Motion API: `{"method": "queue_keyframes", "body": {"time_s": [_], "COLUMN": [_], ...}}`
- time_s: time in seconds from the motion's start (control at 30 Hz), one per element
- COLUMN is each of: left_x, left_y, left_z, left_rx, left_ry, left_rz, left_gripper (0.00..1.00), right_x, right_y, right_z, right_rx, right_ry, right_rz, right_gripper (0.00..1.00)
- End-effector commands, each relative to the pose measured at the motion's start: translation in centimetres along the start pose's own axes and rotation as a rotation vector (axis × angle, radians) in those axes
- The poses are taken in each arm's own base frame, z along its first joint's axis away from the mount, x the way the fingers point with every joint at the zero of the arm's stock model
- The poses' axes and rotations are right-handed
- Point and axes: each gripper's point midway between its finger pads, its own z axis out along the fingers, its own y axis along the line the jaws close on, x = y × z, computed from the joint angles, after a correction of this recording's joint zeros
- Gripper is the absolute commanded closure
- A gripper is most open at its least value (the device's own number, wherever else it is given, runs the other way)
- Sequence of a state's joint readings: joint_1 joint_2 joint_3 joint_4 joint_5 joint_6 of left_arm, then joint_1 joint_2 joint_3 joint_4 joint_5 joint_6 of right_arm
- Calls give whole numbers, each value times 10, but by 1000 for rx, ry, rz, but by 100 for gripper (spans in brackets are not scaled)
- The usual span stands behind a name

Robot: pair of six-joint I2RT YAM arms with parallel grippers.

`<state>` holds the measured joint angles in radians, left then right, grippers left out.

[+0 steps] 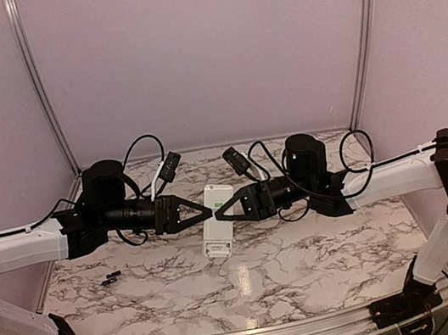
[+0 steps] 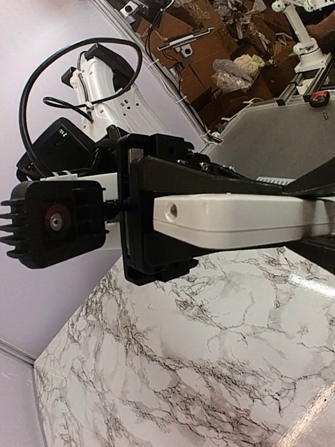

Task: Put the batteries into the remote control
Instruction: Adjust the remote control without the battery cover.

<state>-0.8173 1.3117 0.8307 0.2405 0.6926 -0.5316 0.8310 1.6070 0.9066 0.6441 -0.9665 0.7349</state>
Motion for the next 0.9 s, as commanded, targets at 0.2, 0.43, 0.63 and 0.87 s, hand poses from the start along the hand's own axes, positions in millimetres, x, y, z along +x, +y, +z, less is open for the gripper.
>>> {"method": "queue_keyframes", "body": {"time_s": [0.2, 0.43, 0.63, 0.87], "left_x": [-8, -10, -17, 16], "left_y": [-1, 7, 35, 83], "left_z": [10, 2, -40, -110], "left_rx": [26, -43, -271, -729], "left_ry": [-3, -11, -21, 153], "left_rz": [35, 41, 49, 90], "left_gripper": [100, 85, 35, 21], "right_x": [-17, -16, -22, -24], "right_y": [25, 23, 15, -10], "right_z": [10, 11, -1, -25], "right_rx": [-85, -71, -13, 122], "right_ry": [-2, 5, -20, -37], "right_rz": [-59, -62, -68, -63], "right_gripper": [82, 100, 100, 100]}}
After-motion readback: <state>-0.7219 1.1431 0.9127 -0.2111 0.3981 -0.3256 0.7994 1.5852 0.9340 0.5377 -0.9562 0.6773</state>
